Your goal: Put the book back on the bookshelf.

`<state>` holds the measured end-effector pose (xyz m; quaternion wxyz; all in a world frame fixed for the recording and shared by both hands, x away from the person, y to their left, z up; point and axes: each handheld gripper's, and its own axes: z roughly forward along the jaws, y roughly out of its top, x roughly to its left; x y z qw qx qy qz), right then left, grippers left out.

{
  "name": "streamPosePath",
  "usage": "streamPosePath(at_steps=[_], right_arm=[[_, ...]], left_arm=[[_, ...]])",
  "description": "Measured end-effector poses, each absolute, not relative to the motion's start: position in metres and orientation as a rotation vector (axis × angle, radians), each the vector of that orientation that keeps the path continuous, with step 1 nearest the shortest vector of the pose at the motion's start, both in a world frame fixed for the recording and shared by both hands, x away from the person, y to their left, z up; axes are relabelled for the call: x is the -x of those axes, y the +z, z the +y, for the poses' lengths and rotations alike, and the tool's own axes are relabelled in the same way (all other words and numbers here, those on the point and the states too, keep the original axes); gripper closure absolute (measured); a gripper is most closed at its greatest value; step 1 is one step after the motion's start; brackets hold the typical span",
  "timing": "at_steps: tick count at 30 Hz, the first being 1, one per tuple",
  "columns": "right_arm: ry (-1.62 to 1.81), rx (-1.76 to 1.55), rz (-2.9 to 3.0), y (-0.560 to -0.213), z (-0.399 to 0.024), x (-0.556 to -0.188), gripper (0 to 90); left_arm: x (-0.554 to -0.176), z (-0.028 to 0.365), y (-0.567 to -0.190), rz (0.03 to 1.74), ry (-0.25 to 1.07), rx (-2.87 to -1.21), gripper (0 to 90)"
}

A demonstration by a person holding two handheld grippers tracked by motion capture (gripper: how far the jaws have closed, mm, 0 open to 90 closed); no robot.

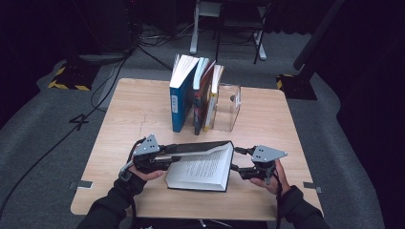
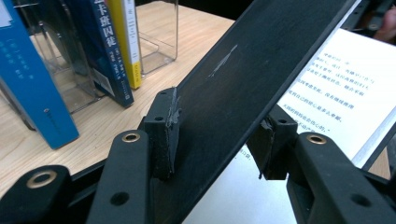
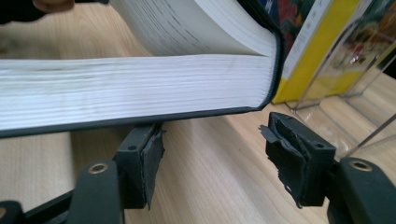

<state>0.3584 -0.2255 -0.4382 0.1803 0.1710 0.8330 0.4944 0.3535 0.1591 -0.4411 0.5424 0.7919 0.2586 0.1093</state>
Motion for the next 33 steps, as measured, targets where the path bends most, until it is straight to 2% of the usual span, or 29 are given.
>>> streamPosePath(at_steps=[12,20,27,33], right_arm=[[1.482,-0.485,2.276,-0.413,-0.206,-0.361,38.9],[1.509,-0.44,2.246,-0.394,-0.179,-0.362,38.9],[1.528,-0.414,2.236,-0.389,-0.167,-0.361,37.3],[1.559,-0.415,2.214,-0.383,-0.171,-0.36,36.8]], left_arm=[[-0.341,0.162,-0.446,0.615,0.363,-1.938,56.3],[-0.339,0.166,-0.45,0.651,0.393,-1.975,56.3],[-0.341,0.16,-0.456,0.633,0.386,-2.009,56.2],[-0.344,0.142,-0.461,0.59,0.32,-2.023,57.8]])
